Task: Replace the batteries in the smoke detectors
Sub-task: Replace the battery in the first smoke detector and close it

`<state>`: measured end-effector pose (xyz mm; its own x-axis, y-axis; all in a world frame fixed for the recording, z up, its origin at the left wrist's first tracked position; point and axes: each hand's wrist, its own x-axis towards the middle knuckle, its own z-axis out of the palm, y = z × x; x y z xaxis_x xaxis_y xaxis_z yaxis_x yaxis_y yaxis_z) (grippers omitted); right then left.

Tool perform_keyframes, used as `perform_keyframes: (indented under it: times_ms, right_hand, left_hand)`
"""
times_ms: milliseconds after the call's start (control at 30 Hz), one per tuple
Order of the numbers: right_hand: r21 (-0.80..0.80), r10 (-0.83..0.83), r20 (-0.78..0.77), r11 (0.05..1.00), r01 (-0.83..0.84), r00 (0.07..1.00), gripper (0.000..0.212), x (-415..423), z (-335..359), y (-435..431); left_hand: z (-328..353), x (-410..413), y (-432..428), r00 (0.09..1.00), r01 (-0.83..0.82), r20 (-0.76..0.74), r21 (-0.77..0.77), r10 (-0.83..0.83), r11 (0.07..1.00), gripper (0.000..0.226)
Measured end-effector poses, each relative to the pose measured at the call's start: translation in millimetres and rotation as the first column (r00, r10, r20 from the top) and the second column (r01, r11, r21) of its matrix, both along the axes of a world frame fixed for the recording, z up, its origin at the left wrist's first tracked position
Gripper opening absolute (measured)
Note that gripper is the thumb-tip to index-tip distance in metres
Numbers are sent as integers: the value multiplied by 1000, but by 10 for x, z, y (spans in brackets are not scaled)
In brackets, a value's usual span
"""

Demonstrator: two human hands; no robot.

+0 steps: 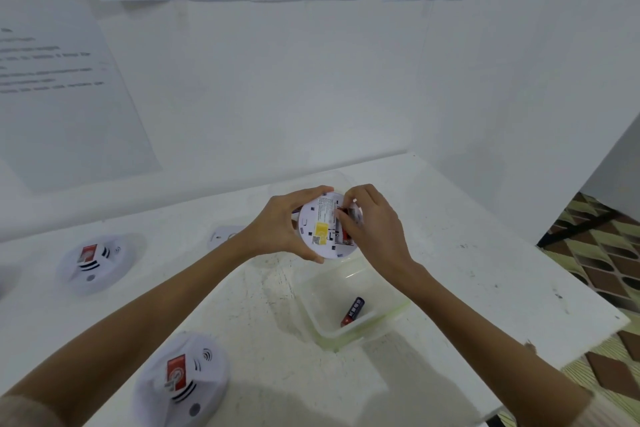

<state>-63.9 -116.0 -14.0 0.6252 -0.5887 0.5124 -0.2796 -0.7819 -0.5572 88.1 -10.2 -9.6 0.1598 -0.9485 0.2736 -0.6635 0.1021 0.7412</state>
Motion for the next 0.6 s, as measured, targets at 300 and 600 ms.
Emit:
perform_keyframes:
  times_ms: [300,600]
  right_hand:
    - [-59,132,78,990,-128,988,22,-128,-33,-48]
    - [451,145,233,860,-239,962,30,-218,261,-173]
  left_hand:
    - [-16,77,1,999,-1,-38,5,2,1000,104]
    - [-25,146,17,999,-29,-30,56,31,998,107]
